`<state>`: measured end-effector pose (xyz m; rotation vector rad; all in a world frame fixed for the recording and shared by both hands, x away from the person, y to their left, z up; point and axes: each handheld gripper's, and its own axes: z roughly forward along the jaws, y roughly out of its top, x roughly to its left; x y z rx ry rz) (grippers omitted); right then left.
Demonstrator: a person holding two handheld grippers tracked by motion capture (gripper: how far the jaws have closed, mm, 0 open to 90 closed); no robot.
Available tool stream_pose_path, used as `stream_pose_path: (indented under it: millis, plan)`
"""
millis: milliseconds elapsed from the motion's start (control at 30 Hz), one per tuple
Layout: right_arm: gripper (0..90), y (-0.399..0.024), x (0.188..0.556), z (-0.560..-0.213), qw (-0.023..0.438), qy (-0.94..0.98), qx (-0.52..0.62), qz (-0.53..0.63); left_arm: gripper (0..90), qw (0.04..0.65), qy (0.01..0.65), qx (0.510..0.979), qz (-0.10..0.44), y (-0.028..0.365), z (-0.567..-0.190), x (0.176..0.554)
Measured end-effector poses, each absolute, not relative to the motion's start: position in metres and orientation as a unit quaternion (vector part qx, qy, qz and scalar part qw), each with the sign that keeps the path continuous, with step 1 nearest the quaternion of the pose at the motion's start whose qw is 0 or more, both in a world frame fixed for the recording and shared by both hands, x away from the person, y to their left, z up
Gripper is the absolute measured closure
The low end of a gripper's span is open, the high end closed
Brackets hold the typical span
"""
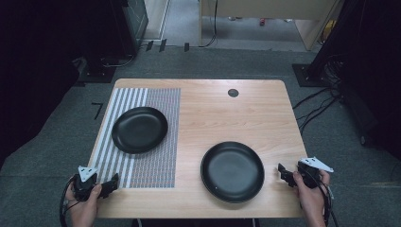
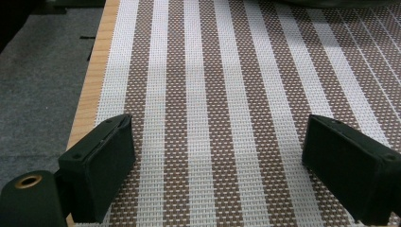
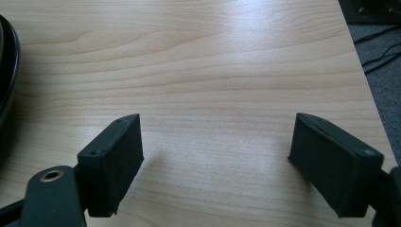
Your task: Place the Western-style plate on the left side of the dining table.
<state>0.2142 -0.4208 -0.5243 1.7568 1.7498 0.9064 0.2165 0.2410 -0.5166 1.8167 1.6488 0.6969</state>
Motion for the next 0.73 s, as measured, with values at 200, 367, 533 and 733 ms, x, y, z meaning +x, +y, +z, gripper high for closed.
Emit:
stream_pose_path:
  millis: [200, 367, 533, 733]
  plan:
    - [16.1, -0.419, 0.2144, -0.5245, 0.251, 0.645, 0.643, 0.326, 9.6, 0.295, 0.615, 0.682, 0.263, 0.2413, -0.5175, 0.2156]
    - [13.8, -0.4118, 0.2157, -0.5253, 0.267, 0.66, 0.635, 0.299, 9.5, 0.296, 0.614, 0.682, 0.265, 0.2415, -0.518, 0.2151]
    - [13.8, -0.4116, 0.2156, -0.5253, 0.266, 0.659, 0.637, 0.299, 9.4, 0.297, 0.613, 0.683, 0.266, 0.2417, -0.5182, 0.2147]
    - [13.6, -0.4116, 0.2157, -0.5253, 0.267, 0.659, 0.637, 0.298, 9.4, 0.297, 0.613, 0.683, 0.266, 0.2418, -0.5182, 0.2149]
